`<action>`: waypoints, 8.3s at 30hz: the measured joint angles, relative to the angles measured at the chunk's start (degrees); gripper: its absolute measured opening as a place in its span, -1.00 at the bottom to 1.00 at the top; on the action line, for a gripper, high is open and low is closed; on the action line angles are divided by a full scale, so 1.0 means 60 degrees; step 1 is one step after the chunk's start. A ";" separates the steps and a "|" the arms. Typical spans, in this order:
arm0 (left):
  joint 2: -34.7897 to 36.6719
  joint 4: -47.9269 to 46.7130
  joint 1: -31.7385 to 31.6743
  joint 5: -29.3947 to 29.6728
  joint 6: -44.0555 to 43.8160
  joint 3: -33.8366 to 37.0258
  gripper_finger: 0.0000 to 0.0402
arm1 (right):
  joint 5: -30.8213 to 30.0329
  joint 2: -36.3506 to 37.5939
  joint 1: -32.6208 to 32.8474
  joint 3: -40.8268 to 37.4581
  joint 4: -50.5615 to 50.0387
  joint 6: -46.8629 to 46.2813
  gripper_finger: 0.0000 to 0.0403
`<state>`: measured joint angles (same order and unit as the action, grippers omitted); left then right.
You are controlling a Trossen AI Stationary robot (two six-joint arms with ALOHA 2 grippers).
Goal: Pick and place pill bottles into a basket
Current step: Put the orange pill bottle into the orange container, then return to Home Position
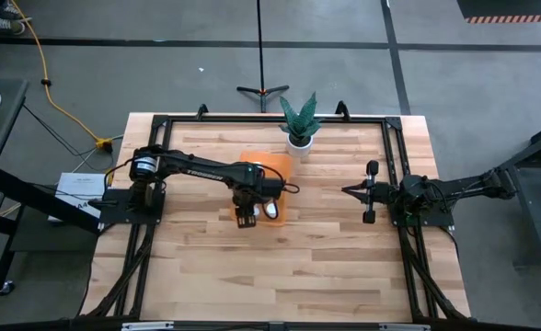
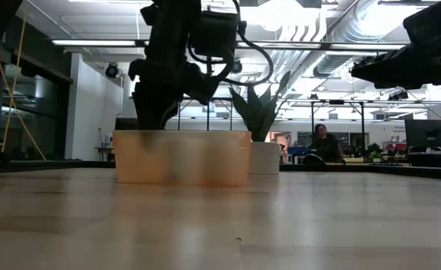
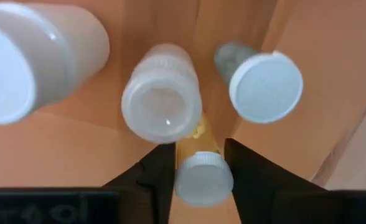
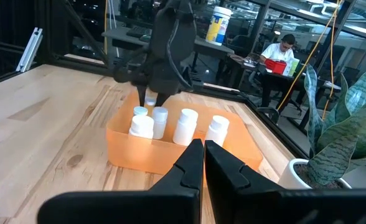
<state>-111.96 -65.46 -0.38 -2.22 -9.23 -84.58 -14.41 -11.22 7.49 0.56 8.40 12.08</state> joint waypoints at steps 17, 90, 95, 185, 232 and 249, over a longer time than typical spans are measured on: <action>0.0686 -0.0886 0.0007 0.1101 -0.0416 -0.1009 0.20 | 0.0000 0.0000 0.0000 0.0000 -0.0004 0.0139 -0.97; 1.7643 1.1981 0.0088 0.1697 0.2241 1.3970 -0.77 | 0.2608 -0.0007 -0.1424 0.0000 0.1444 -0.0509 -0.98; 1.7709 1.1958 -0.0544 0.0678 0.2206 1.3974 -0.89 | 0.3682 -0.0006 -0.2945 0.0002 0.1421 -0.1030 -0.99; 1.8549 1.0875 -0.0936 -0.0015 0.2733 1.3923 -0.34 | 0.5180 0.0011 -0.3719 0.0002 0.0710 -0.2364 -1.00; 1.8549 1.0878 -0.0936 -0.0014 0.2733 1.3923 -0.34 | 0.5180 0.0007 -0.3719 0.0004 0.0710 -0.2364 -0.97; 1.8549 1.0878 -0.0936 -0.0014 0.2731 1.3923 -0.34 | 0.5180 0.0007 -0.3723 0.0000 0.0710 -0.2364 -0.99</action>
<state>-0.67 -0.19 -6.00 -2.31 7.16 -1.04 16.67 -11.18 -14.85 0.56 12.67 -2.11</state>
